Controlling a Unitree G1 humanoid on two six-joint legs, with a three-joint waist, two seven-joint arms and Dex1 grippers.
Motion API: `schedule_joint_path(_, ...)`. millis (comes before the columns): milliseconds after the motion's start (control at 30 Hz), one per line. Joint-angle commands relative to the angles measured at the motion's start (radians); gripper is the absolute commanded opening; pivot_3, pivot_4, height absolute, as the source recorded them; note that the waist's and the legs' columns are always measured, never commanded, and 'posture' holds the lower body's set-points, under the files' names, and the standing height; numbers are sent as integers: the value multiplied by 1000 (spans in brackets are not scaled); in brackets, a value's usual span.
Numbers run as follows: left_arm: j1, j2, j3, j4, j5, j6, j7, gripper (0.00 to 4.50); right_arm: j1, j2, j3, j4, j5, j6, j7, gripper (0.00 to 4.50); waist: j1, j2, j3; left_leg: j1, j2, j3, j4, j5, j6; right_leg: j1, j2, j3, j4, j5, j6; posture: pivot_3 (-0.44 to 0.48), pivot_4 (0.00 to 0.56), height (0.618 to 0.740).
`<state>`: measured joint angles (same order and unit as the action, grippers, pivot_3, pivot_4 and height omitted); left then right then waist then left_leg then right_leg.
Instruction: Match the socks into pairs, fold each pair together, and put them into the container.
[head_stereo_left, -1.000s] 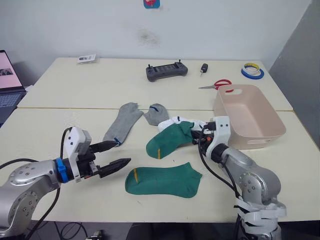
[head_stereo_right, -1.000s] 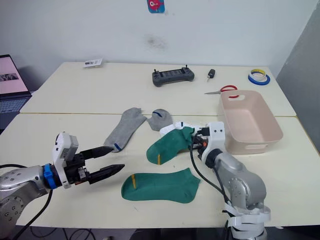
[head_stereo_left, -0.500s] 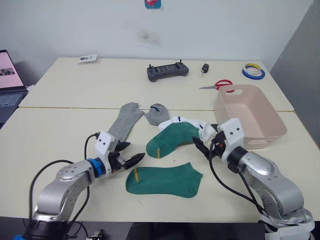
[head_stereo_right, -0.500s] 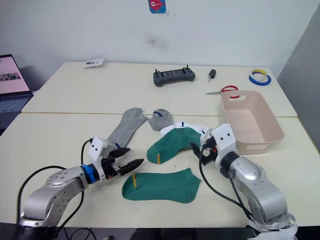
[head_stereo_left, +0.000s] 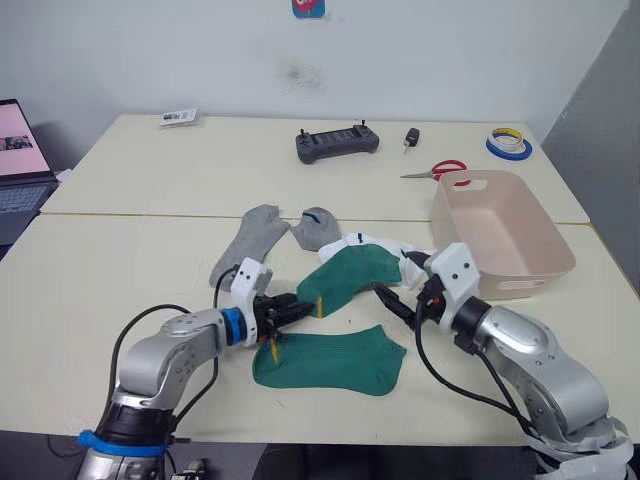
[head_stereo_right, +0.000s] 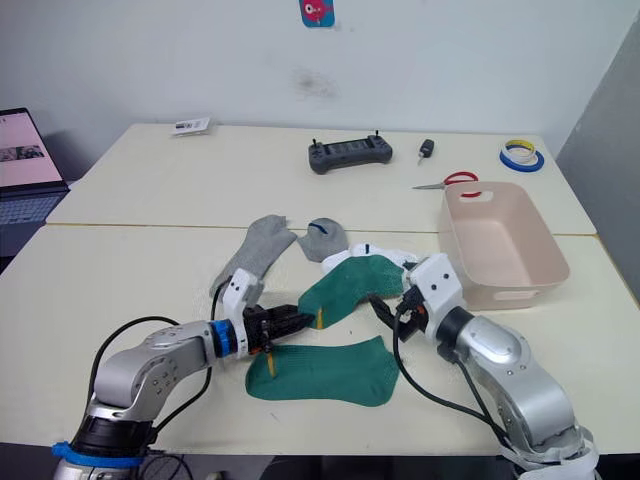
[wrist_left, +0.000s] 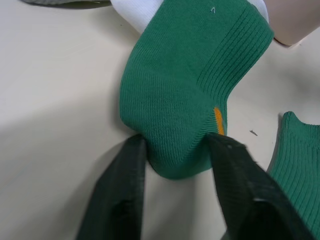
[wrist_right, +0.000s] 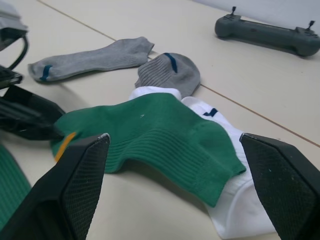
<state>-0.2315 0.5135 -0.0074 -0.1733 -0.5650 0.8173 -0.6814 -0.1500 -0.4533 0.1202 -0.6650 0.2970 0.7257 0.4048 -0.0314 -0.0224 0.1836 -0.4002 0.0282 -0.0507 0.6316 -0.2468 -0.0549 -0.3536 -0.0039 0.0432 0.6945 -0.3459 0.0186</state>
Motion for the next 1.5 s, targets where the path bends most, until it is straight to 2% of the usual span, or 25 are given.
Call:
schedule_joint_path(33, -7, 4, -5, -18, 9, -25, -19, 574, 19, -42, -7, -39, -10, -45, 37, 4500, 0, 0, 0, 0, 0, 0, 0, 0, 0, 0, 0, 0, 0, 0, 0, 0, 150, 737)
schedule_joint_path(100, -2, 9, -5, -29, 8, -30, -30, 9, 27, -59, -8, -35, -17, -60, 47, 4500, 0, 0, 0, 0, 0, 0, 0, 0, 0, 0, 0, 0, 0, 0, 0, 0, 150, 737)
schedule_joint_path(233, 28, 61, 41, -92, -35, -12, -82, 9, 51, -108, -18, -32, -16, -87, 91, 4500, 0, 0, 0, 0, 0, 0, 0, 0, 0, 0, 0, 0, 0, 0, 0, 0, 150, 737)
schedule_joint_path(533, 119, 295, 194, -212, -235, 65, -313, 9, 69, -159, 9, -4, -30, -139, 153, 4500, 0, 0, 0, 1, 0, 0, 0, 0, -1, 1, 0, 0, 0, 0, 0, 0, 150, 737)
schedule_joint_path(700, 149, 392, 236, -122, -215, 60, -363, 9, 58, -156, 36, 22, -52, -155, 168, 4500, -1, 0, 0, 1, 1, 0, 0, 0, 0, 0, 0, 0, 0, 0, 0, 0, 150, 737)
schedule_joint_path(767, 163, 421, 238, -47, -166, 24, -371, 9, 46, -150, 43, 32, -48, -146, 172, 4500, -2, 0, 0, 1, 1, 0, 0, 0, 0, 0, 0, 0, 0, 0, 0, 0, 150, 737)
schedule_joint_path(900, 159, 426, 230, 52, -88, -61, -367, 9, -29, -99, 62, 78, -25, -68, 149, 4500, -2, 0, 0, 1, 1, 0, 0, 0, 0, 0, 0, 0, 0, 0, 0, 0, 150, 737)
schedule_joint_path(1067, 141, 401, 203, 40, -63, -87, -360, 9, -139, -25, 97, 141, -19, 50, 129, 4500, 0, 0, 0, 0, 1, 0, 0, 0, 0, 0, -1, 0, 0, 0, 0, 0, 150, 737)
schedule_joint_path(1300, 142, 394, 219, 29, -53, -92, -348, 9, -180, -4, 129, 154, 4, 144, 150, 4500, -1, 0, 0, 0, 1, 0, 0, 0, 0, -1, -1, 0, 0, 0, 0, 0, 150, 737)
schedule_joint_path(1500, 178, 399, 236, 5, -38, -113, -336, 9, -99, -154, 57, 85, 49, 87, 276, 4500, 1, 0, 0, 0, 0, 0, 0, 0, 0, -1, -1, 0, 0, 0, 0, 0, 150, 737)
